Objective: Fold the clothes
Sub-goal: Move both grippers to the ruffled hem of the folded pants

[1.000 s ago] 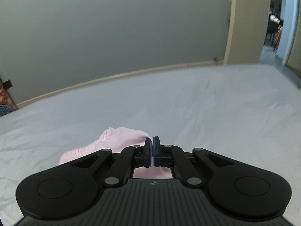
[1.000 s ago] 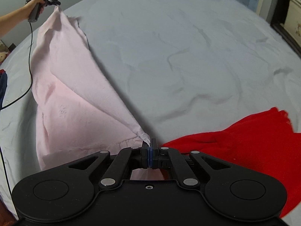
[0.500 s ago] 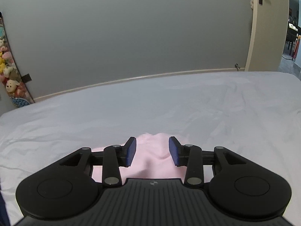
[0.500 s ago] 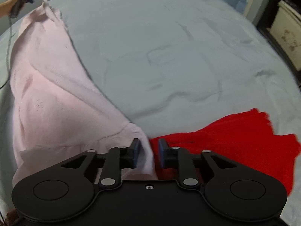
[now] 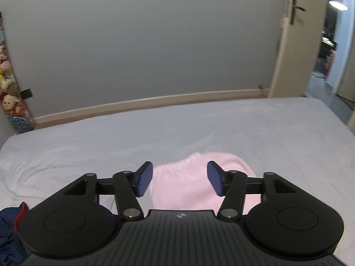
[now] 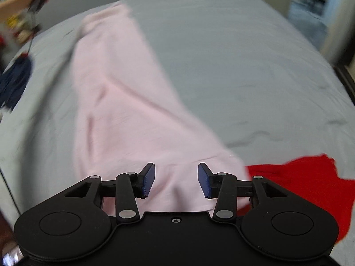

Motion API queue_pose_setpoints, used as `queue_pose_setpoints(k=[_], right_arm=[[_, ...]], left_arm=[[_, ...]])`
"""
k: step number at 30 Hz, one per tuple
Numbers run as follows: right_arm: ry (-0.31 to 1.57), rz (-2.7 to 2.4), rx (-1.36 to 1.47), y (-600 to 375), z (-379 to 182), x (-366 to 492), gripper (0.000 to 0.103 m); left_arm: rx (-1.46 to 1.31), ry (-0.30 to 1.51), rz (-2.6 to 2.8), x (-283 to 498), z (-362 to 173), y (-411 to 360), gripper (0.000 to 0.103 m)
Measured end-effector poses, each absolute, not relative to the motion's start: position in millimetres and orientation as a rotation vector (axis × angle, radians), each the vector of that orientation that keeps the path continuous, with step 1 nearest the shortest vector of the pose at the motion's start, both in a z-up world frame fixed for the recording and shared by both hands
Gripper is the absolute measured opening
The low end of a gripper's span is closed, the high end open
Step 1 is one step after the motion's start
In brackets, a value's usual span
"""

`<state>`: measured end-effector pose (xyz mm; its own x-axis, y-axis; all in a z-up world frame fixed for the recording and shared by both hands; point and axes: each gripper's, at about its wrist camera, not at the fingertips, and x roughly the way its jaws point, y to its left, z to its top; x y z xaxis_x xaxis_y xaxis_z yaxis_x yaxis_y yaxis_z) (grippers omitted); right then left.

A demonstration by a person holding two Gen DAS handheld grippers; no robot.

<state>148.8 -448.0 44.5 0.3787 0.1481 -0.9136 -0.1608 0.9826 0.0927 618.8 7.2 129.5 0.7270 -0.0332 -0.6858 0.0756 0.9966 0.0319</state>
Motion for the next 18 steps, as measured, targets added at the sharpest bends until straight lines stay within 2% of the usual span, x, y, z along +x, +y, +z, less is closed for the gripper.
queue_pose_setpoints(k=[6,11,17,18], right_arm=[[1.186,0.418,-0.125,-399,47,140,0.051],[1.207,0.475,-0.006,-376,48,134,0.057],[1.241,0.439,-0.026,-340,24,118,0.057],[1.239,0.412,-0.051,-335,18,115,0.055]], left_arm=[[0.179,0.788,-0.210,543,132,9,0.059],[0.204,0.814,-0.355,460,111,-14,0.059],[0.180,0.878,-0.556,396,71,-70,0.059],[0.162,0.896,-0.591,381,59,-80,0.059]])
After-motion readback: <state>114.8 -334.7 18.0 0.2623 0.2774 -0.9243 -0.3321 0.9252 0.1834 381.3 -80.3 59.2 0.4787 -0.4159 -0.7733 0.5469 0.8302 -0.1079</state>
